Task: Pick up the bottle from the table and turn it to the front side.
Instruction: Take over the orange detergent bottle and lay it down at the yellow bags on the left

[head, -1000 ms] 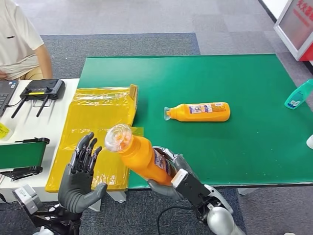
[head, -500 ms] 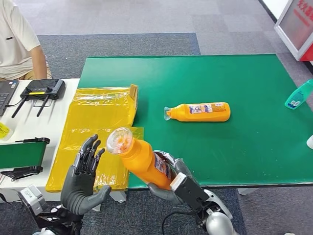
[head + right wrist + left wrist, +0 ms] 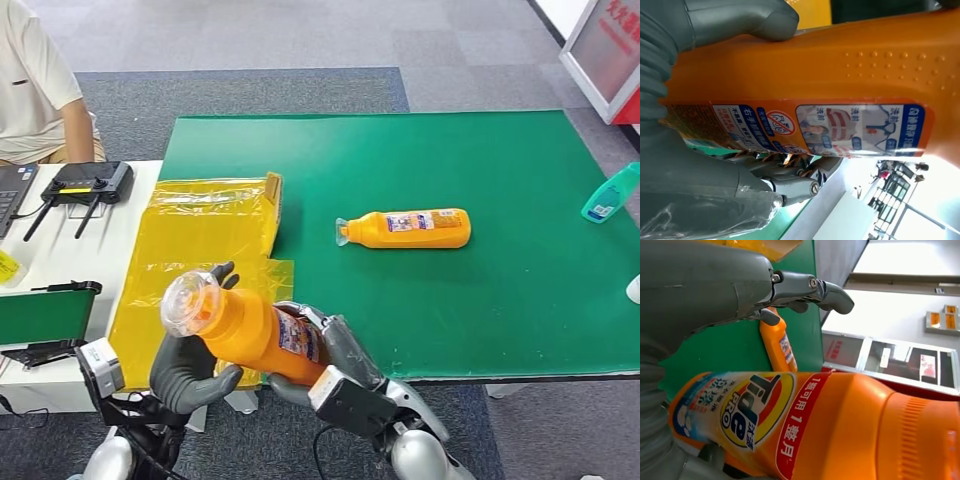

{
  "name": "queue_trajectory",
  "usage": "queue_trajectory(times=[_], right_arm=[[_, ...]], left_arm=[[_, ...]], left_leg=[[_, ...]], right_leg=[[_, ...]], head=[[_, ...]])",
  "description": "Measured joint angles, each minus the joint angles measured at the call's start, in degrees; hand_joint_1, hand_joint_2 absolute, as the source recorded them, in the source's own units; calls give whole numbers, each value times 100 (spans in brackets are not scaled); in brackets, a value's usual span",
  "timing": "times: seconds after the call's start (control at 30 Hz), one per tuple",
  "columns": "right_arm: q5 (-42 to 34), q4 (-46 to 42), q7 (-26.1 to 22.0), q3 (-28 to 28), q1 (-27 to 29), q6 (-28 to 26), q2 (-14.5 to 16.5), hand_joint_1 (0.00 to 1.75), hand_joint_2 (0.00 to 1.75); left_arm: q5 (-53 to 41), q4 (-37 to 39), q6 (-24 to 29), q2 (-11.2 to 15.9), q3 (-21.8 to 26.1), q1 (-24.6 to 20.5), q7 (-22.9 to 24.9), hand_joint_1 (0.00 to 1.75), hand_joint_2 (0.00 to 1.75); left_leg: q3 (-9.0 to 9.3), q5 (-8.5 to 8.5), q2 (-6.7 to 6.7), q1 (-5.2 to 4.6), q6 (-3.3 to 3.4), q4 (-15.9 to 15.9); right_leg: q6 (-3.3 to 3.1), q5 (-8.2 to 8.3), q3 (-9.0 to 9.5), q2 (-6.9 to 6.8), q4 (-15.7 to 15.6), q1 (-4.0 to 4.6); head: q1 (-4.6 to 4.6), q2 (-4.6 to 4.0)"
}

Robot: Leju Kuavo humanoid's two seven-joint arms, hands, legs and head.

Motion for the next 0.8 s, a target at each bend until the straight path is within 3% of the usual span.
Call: queue_trajectory(times=[0.33, 0.53, 0.8], right_arm=[[-46, 126, 35, 342, -143, -69, 0, 175, 175], [-45, 329, 104, 358, -131, -135, 0, 175, 175], [-37, 539, 95, 315, -98, -142, 0, 175, 175]], left_arm=[[12, 268, 11, 113, -320, -128, -40, 0, 175], [-561, 287, 353, 139, -482, -191, -70, 0, 175], [-808, 246, 393, 157, -655, -329, -71, 0, 175]], left_leg=[[0, -3, 0, 0, 0, 0], [0, -2, 0, 0, 1, 0], [0, -2, 0, 0, 1, 0]], right_leg=[[-3, -4, -2, 0, 0, 1], [-2, -3, -1, 0, 0, 1], [-2, -2, -2, 0, 0, 1]], head=[[-2, 0], [0, 0], [-1, 0]])
